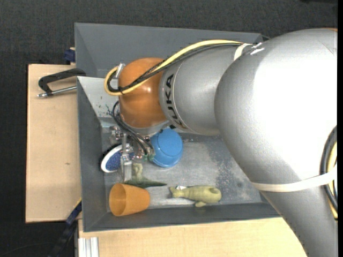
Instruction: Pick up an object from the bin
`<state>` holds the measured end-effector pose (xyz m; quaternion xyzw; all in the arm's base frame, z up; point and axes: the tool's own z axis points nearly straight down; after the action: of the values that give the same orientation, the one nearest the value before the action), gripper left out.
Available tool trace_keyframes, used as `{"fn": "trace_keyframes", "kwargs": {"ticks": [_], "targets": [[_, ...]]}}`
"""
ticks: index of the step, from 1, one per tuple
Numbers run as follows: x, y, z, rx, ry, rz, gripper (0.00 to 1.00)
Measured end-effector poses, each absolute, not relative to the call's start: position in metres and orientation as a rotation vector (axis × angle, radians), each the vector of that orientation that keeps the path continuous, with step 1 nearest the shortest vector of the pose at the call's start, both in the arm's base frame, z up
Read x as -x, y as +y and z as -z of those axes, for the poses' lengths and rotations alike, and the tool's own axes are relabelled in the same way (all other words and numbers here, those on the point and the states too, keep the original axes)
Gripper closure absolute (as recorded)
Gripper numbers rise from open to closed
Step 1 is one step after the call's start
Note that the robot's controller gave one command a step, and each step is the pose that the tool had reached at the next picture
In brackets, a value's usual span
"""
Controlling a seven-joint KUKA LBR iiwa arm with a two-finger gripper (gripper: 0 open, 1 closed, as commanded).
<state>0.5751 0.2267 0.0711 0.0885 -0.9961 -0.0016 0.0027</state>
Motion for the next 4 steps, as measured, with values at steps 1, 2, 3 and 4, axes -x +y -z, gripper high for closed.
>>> {"fn": "trace_keyframes", "kwargs": {"ticks": [1,2,3,4], "targets": [[-0.576,0.229,-0.074,-0.279,-3.13,0.005,0.0],[-0.576,0.229,-0.073,-0.279,-3.133,0.007,1.0],[-0.578,0.231,-0.128,-0.28,-3.139,0.007,1.0],[-0.579,0.232,-0.147,-0.28,-3.136,0.006,1.0]]}}
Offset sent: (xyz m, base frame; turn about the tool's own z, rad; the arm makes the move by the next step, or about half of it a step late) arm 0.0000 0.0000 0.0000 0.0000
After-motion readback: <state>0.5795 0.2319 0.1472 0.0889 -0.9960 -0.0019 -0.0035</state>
